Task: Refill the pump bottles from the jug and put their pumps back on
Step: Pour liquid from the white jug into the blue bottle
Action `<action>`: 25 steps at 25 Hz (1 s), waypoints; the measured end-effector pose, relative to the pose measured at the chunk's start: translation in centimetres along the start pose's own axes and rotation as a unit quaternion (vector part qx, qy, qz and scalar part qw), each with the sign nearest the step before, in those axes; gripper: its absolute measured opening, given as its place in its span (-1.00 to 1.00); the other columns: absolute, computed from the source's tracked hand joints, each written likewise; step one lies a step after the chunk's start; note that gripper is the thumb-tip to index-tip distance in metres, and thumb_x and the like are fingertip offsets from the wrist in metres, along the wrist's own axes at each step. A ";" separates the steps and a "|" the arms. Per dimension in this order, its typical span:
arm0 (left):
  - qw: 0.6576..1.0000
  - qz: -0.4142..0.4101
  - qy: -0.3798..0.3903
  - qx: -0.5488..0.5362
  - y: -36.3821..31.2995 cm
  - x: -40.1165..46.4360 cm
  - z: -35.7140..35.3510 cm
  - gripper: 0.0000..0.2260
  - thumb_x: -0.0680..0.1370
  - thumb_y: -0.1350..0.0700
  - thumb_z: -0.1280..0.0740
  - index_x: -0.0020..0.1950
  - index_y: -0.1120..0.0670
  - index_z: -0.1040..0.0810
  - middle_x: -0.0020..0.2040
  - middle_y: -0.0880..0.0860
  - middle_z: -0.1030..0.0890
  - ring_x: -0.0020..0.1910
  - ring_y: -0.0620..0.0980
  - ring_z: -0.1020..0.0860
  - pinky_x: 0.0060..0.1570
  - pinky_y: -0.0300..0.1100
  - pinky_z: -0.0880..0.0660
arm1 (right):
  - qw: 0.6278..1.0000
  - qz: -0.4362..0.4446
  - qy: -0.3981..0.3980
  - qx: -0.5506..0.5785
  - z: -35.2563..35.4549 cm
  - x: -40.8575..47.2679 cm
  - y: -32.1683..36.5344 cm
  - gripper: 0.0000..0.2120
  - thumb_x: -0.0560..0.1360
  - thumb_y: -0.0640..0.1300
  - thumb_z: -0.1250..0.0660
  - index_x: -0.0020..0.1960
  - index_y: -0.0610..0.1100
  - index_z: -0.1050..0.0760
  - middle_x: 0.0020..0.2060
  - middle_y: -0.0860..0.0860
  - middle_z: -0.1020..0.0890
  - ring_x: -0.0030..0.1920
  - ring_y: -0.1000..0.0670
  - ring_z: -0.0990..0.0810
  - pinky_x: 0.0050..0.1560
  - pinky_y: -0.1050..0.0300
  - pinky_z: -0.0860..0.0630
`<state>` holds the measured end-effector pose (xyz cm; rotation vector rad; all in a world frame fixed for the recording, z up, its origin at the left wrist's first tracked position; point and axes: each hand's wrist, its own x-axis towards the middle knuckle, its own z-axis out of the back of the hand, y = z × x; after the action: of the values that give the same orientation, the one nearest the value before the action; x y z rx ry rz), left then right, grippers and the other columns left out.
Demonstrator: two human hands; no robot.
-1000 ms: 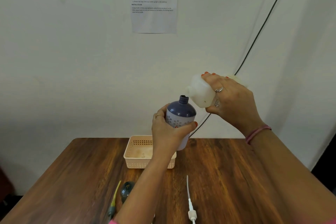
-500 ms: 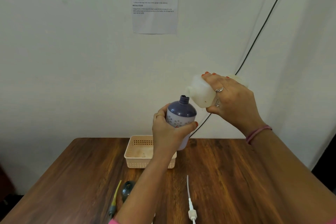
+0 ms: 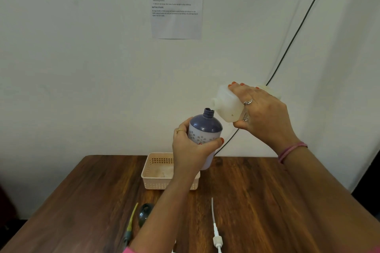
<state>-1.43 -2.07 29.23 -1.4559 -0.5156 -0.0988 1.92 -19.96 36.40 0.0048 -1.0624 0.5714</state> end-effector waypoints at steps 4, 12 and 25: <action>1.000 0.008 0.001 -0.006 -0.2 -0.1 0.1 -0.35 0.23 0.13 -0.62 0.18 -0.12 -0.36 0.11 -0.04 -0.50 -0.02 -0.17 -0.51 -0.31 -0.48 -0.48 | 1.000 0.002 -0.004 -0.005 0.2 0.1 0.2 -0.23 0.13 -0.12 -0.63 0.30 -0.19 -0.47 0.16 -0.10 -0.61 0.11 -0.13 -0.61 0.09 0.02 -0.52; 1.000 0.017 0.002 -0.003 -0.5 -0.3 0.6 -0.35 0.23 0.13 -0.61 0.19 -0.10 -0.35 0.11 -0.05 -0.49 -0.06 -0.21 -0.49 -0.35 -0.55 -0.43 | 1.000 -0.005 -0.009 0.000 0.2 0.0 0.6 -0.21 0.11 -0.11 -0.63 0.30 -0.19 -0.47 0.16 -0.10 -0.62 0.09 -0.14 -0.62 0.04 0.01 -0.55; 0.999 0.033 0.016 -0.019 0.1 -0.7 0.7 -0.34 0.23 0.11 -0.62 0.21 -0.12 -0.37 0.11 -0.10 -0.51 0.01 -0.18 -0.52 -0.27 -0.44 -0.49 | 0.977 -0.181 0.052 0.101 -0.8 -1.8 1.6 -0.20 0.20 0.00 -0.57 0.38 0.00 -0.37 0.15 0.07 -0.59 0.04 -0.03 -0.58 -0.17 0.24 -0.45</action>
<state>-2.18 -1.54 28.88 -1.5056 -0.4421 -0.0795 1.24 -19.16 34.15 0.3381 -0.8711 0.3418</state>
